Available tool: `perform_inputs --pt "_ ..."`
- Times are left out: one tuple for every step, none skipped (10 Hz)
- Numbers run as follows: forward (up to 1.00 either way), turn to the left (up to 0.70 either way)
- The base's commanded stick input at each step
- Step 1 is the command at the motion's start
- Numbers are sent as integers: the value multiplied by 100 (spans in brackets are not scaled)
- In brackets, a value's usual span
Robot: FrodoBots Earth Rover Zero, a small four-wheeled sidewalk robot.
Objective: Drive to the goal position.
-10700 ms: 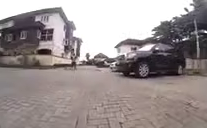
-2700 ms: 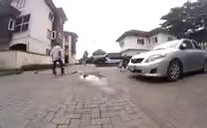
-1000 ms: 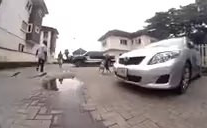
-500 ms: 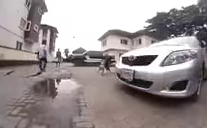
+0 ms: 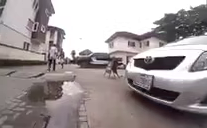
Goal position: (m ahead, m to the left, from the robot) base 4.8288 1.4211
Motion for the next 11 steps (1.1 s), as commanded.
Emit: perform_inputs --pt "70 0" --pt "70 0" --pt "70 4" --pt "70 31" --pt "70 35" --pt "70 35" --pt "70 35" --pt "70 35" --pt "70 20" --pt "70 0" --pt "70 0"
